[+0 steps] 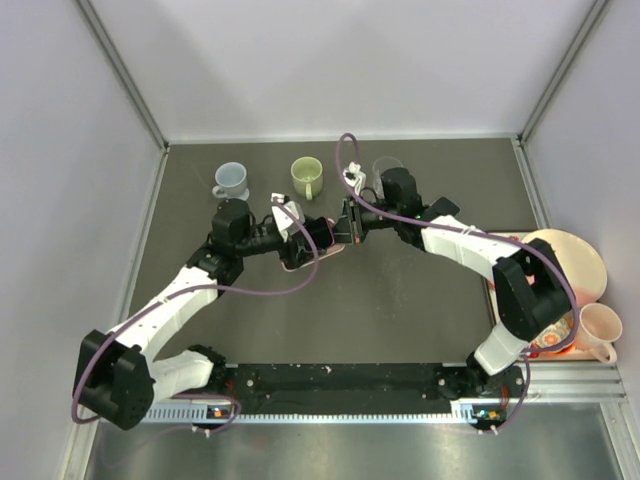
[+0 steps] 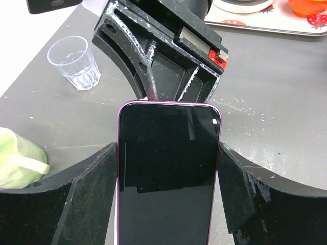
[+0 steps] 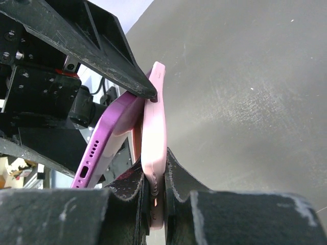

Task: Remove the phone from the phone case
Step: Remove the phone case from the phone.

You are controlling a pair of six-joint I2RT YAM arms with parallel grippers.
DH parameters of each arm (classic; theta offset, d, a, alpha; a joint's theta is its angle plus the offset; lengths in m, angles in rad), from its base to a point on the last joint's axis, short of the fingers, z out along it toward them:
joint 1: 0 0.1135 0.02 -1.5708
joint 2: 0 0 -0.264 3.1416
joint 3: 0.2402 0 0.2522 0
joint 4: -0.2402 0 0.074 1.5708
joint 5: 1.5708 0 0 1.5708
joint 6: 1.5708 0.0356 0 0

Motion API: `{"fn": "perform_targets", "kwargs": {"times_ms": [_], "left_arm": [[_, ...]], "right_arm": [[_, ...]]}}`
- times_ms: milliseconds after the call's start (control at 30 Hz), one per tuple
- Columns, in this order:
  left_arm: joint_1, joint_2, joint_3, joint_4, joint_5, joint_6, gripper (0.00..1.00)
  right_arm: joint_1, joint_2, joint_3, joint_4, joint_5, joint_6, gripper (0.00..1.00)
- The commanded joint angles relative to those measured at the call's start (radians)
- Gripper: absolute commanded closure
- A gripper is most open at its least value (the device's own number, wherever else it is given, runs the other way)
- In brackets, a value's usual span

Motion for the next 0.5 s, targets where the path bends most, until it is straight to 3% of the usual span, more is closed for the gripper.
{"fn": "perform_targets", "kwargs": {"times_ms": [0, 467], "left_arm": [[0.06, -0.026, 0.008, 0.07, -0.028, -0.082, 1.0], [0.09, -0.054, -0.018, 0.122, 0.027, -0.119, 1.0]], "right_arm": [[-0.025, -0.055, 0.009, 0.025, 0.09, -0.071, 1.0], [-0.025, -0.054, 0.013, 0.008, 0.145, -0.078, 1.0]]}}
